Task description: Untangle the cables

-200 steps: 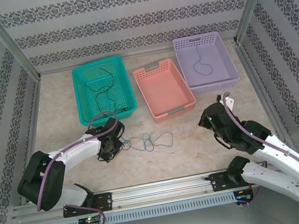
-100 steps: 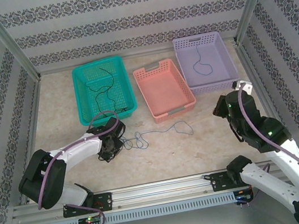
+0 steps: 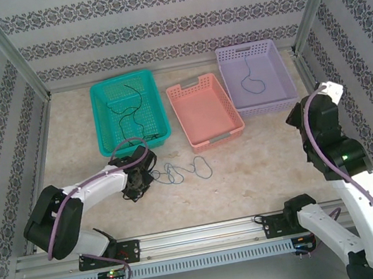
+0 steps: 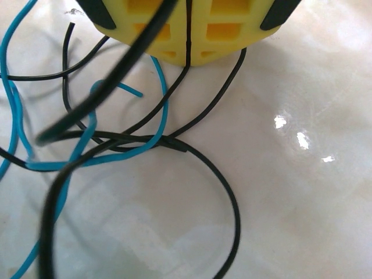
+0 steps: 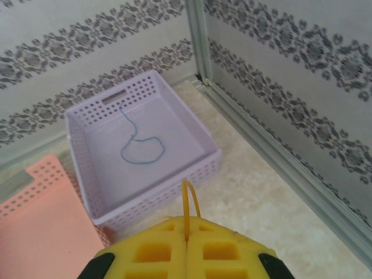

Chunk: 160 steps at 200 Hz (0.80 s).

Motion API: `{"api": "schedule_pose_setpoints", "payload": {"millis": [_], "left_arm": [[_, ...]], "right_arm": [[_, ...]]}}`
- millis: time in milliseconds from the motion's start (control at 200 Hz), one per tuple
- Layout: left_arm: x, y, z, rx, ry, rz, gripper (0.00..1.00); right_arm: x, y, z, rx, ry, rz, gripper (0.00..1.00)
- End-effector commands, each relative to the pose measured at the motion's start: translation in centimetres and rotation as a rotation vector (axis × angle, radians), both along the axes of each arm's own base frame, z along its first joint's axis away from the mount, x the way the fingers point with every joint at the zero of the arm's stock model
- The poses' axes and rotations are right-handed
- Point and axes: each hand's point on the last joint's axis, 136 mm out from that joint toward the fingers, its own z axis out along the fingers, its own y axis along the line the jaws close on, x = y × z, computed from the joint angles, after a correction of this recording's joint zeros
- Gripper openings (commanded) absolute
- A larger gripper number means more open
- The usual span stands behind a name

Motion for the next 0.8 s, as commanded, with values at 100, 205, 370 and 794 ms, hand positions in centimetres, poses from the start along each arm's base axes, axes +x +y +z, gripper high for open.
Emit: {"api": "schedule_pose_setpoints", "payload": {"millis": [100, 205, 370, 794], "left_arm": [[2.6, -4.9, 1.6, -0.143, -0.063, -0.114, 0.29], [3.2, -5.3, 5.5, -0.152, -0.101, -0.131, 0.59], [3.7, -6.0, 11.6, -0.221, -0.203, -0.151, 0.76], [7.2, -14.1, 25.0, -0.528, -0.508, -0.490, 0.71]], "right_arm": [[2.3, 5.2, 2.0, 0.110, -0.115, 0.274, 0.00], [2.6, 7.5, 1.7, 0.161, -0.132, 0.387, 0.00], [2.8, 11.0, 1.3, 0.226, -0.128, 0.557, 0.00], [3.1, 16.9, 0.1, 0.216, -0.076, 0.752, 0.00]]}}
